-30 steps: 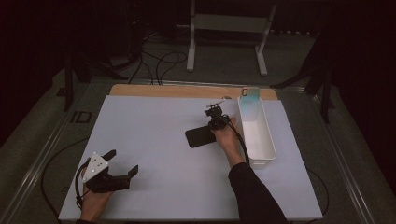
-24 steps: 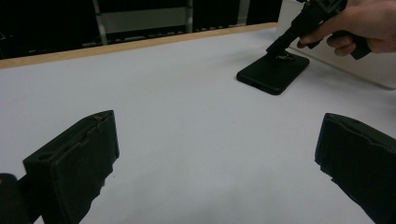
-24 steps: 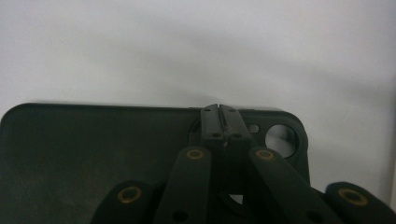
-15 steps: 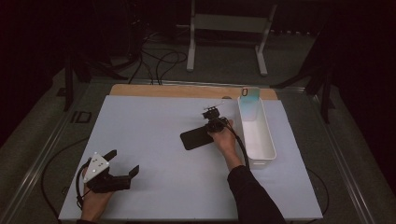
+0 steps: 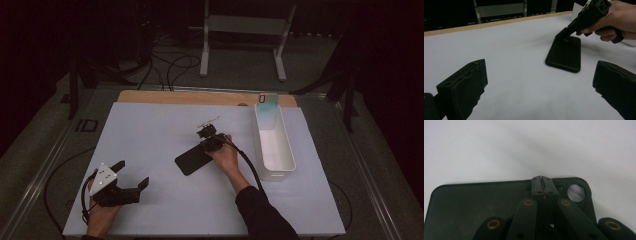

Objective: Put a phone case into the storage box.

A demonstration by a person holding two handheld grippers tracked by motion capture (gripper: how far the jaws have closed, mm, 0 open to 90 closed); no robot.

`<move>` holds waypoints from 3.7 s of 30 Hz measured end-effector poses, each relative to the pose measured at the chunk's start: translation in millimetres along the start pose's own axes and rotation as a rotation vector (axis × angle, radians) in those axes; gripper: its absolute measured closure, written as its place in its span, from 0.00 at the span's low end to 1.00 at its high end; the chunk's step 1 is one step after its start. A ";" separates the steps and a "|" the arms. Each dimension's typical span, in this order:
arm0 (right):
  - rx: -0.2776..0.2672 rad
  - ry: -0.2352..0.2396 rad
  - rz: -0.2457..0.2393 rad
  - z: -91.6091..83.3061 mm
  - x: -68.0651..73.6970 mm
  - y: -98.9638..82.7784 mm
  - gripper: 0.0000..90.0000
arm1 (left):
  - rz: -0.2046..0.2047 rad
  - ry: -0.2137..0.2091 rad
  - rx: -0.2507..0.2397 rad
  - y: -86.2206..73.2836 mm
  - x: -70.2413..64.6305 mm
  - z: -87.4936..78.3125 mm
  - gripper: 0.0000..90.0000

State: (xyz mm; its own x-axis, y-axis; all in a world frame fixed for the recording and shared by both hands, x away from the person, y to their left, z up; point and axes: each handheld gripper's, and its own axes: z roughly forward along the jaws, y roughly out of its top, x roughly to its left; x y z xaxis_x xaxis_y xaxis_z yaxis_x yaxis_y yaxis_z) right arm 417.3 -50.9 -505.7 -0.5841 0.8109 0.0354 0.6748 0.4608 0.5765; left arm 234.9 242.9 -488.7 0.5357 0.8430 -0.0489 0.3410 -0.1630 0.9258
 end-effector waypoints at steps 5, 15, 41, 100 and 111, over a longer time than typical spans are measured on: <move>-0.002 -0.003 -0.030 -0.2 7.9 0.1 1.00 | 0.000 0.000 -0.001 0.0 0.1 -0.4 0.00; -0.114 -0.016 -0.061 -37.6 3.9 1.4 0.91 | 0.001 0.001 0.000 -0.2 0.6 -0.4 0.00; -0.612 -0.034 -0.031 -190.3 -57.0 -139.7 0.16 | -0.015 0.020 -0.010 2.3 2.2 -2.7 0.00; -0.743 -0.046 0.014 -184.0 -63.4 -184.5 0.16 | 0.122 -0.067 0.346 71.5 -30.5 84.7 0.00; -0.734 -0.042 0.018 -182.4 -64.1 -185.6 0.16 | 0.159 -0.107 0.482 64.1 -35.4 127.8 0.00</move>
State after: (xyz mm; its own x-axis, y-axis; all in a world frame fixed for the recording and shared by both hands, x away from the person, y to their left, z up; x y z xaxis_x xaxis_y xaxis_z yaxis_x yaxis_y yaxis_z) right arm 247.3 -254.2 -466.1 -0.5480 0.8360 0.0271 0.1994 0.0991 0.9749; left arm 336.5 137.1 -475.5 0.6775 0.7353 0.0171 0.5522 -0.5239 0.6486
